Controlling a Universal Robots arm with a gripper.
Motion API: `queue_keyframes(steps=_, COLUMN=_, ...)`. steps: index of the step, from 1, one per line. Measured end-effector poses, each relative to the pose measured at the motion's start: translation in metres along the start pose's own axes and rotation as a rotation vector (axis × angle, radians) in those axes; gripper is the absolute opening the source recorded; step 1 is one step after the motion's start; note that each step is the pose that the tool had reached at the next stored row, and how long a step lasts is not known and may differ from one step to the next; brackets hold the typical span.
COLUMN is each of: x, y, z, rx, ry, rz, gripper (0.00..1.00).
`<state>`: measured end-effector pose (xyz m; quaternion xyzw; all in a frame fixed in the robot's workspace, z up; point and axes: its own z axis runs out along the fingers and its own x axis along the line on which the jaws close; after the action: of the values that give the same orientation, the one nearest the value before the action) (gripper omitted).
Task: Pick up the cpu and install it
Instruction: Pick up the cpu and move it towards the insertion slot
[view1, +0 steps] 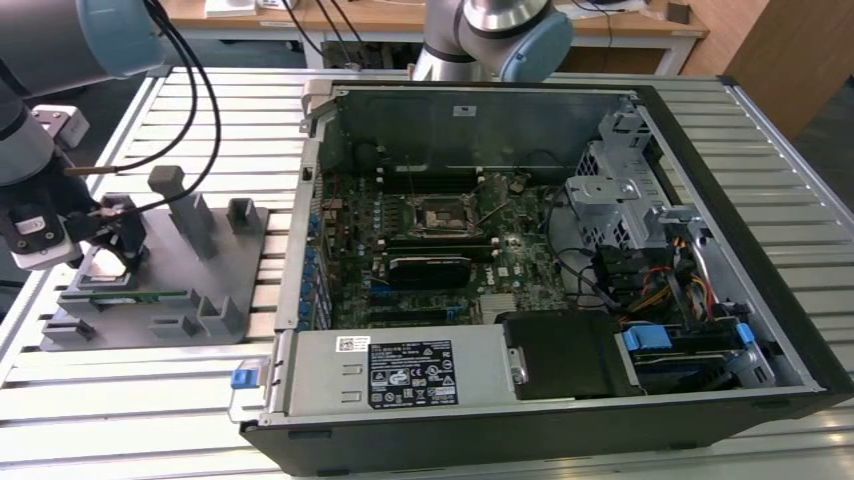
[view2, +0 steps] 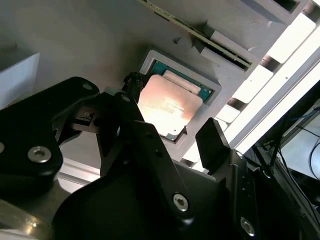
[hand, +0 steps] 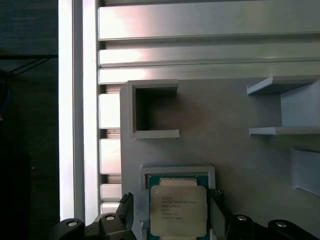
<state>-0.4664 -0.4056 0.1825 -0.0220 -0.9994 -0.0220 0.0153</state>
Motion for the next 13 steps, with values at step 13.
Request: queue_keyframes(steps=13, x=-0.0032, y=0.0003, z=-0.0019, rx=0.0061, ry=-0.0006, rz=0.0, gripper=0.62)
